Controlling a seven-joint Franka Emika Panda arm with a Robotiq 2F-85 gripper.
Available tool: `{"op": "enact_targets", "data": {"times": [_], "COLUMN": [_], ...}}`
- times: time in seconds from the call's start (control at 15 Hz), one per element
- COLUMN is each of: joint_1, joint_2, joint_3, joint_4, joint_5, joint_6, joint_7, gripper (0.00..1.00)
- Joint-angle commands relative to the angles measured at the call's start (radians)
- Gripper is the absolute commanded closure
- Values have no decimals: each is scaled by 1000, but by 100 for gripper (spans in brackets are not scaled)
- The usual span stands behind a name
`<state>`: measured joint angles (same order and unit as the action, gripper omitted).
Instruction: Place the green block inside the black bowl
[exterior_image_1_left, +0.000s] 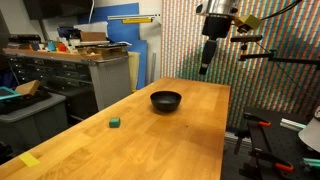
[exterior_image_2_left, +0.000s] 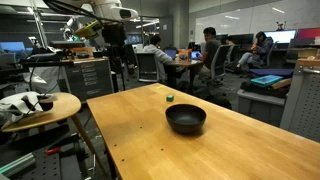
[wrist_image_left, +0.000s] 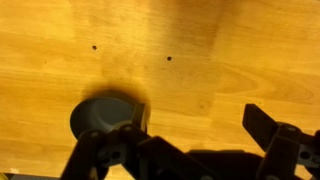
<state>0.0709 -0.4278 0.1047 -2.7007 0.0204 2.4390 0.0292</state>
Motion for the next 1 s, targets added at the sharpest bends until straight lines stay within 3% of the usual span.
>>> {"op": "enact_targets", "data": {"times": [0.0,0.47,0.93], "joint_1": [7,-3,-19], "joint_2": [0,36,236], "joint_3": [-7,-17,-65], "joint_4": [2,42,247], "joint_5": [-4,-11,-34], "joint_6": [-2,-13,-51], "joint_7": [3,-9,-89], "gripper": [0,0,0]}}
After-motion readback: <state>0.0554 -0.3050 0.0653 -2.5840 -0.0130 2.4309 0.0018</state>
